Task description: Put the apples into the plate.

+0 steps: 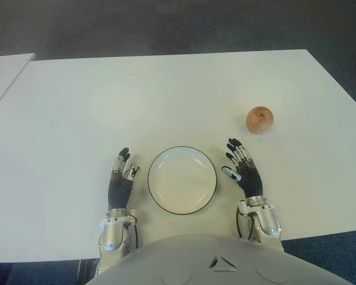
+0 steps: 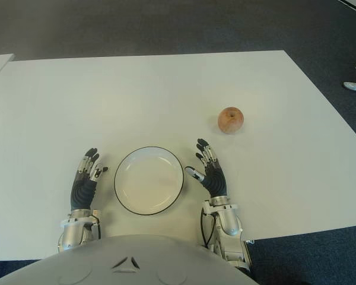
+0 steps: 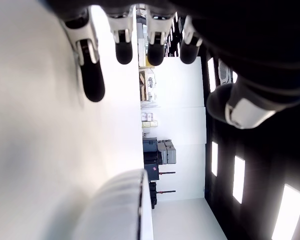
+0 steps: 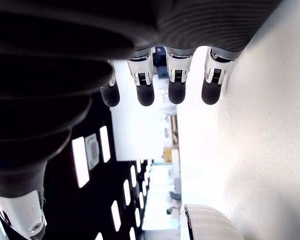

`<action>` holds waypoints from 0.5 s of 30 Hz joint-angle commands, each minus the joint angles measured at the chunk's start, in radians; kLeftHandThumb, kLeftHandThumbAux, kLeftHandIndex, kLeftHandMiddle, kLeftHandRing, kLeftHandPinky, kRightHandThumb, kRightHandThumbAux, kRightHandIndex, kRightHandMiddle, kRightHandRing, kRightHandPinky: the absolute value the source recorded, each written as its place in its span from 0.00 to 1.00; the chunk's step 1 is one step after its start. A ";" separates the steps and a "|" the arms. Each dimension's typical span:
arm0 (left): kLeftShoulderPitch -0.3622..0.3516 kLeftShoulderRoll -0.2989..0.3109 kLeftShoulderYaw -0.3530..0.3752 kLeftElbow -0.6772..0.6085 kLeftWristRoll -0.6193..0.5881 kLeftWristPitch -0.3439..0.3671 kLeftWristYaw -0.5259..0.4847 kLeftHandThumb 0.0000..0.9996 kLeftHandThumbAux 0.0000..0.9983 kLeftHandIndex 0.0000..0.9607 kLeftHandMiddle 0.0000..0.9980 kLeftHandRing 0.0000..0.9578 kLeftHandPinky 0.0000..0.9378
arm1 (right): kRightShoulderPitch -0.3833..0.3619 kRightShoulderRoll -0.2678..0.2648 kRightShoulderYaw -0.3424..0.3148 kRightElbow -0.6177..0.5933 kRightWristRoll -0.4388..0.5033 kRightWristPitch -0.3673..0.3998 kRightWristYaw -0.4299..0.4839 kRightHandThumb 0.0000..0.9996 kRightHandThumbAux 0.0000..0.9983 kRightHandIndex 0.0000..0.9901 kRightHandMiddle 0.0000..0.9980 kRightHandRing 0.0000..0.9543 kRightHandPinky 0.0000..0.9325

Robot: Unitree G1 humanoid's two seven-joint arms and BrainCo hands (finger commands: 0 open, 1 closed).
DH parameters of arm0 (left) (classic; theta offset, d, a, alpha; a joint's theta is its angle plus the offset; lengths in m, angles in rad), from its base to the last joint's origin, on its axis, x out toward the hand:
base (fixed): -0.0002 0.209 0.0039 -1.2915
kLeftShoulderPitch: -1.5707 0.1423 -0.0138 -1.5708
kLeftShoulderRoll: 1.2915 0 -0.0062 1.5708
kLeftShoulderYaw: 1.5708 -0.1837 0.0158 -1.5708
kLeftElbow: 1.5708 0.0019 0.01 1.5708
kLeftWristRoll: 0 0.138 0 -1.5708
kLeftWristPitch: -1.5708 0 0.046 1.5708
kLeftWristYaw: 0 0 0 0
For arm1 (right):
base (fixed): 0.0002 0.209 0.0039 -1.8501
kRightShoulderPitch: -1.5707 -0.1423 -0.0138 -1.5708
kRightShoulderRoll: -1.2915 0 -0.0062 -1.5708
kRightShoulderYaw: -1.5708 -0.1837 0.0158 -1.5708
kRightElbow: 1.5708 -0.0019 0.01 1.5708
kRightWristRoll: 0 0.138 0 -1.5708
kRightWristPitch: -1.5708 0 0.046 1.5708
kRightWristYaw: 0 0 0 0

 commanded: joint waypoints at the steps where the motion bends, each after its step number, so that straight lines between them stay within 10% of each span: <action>1: 0.018 0.009 0.001 0.032 0.002 0.035 -0.007 0.03 0.48 0.01 0.00 0.00 0.00 | 0.017 0.001 -0.003 0.025 0.010 0.010 0.002 0.40 0.65 0.05 0.03 0.02 0.06; 15: 0.020 0.007 0.000 0.032 -0.001 0.032 -0.008 0.04 0.49 0.01 0.00 0.00 0.00 | 0.017 -0.003 -0.004 0.021 0.015 0.019 0.006 0.39 0.65 0.05 0.03 0.02 0.06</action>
